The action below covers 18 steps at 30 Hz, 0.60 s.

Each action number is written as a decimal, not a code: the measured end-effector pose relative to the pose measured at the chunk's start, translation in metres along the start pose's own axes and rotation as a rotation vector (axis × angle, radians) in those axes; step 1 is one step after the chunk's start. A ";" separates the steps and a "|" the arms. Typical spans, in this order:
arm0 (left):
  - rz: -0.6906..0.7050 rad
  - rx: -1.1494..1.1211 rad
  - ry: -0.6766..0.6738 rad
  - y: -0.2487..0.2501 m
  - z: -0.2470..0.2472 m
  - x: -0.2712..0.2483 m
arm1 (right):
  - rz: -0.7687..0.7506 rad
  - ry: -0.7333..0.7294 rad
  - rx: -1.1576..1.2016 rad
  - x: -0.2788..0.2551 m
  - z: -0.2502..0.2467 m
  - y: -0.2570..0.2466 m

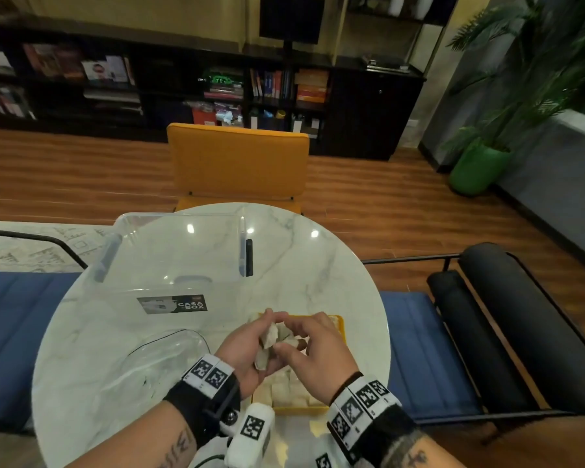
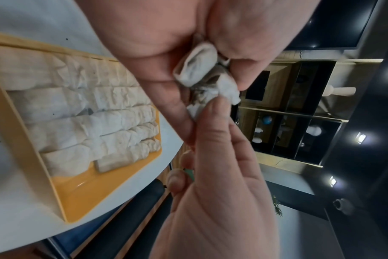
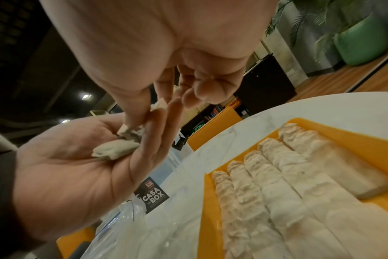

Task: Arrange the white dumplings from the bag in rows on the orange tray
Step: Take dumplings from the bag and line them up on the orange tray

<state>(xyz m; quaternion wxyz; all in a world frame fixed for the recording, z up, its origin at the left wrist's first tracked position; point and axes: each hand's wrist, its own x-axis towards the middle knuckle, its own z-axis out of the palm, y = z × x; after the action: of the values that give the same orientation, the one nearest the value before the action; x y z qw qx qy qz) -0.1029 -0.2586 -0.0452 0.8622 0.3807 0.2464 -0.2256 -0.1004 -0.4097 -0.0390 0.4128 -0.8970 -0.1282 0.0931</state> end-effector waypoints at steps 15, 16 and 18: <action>0.150 -0.120 -0.069 -0.011 -0.002 0.001 | 0.251 0.105 0.282 -0.003 -0.004 0.000; 0.151 -0.102 -0.051 -0.011 -0.005 0.002 | 0.267 0.095 0.313 -0.002 -0.007 0.000; 0.167 -0.011 0.002 -0.010 -0.009 0.003 | 0.259 0.105 0.269 0.001 -0.015 0.003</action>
<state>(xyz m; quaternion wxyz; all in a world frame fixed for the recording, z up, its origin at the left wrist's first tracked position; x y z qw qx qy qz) -0.1087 -0.2584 -0.0584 0.8798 0.3956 0.2159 -0.1510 -0.0945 -0.4218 -0.0312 0.5195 -0.8464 0.0235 0.1145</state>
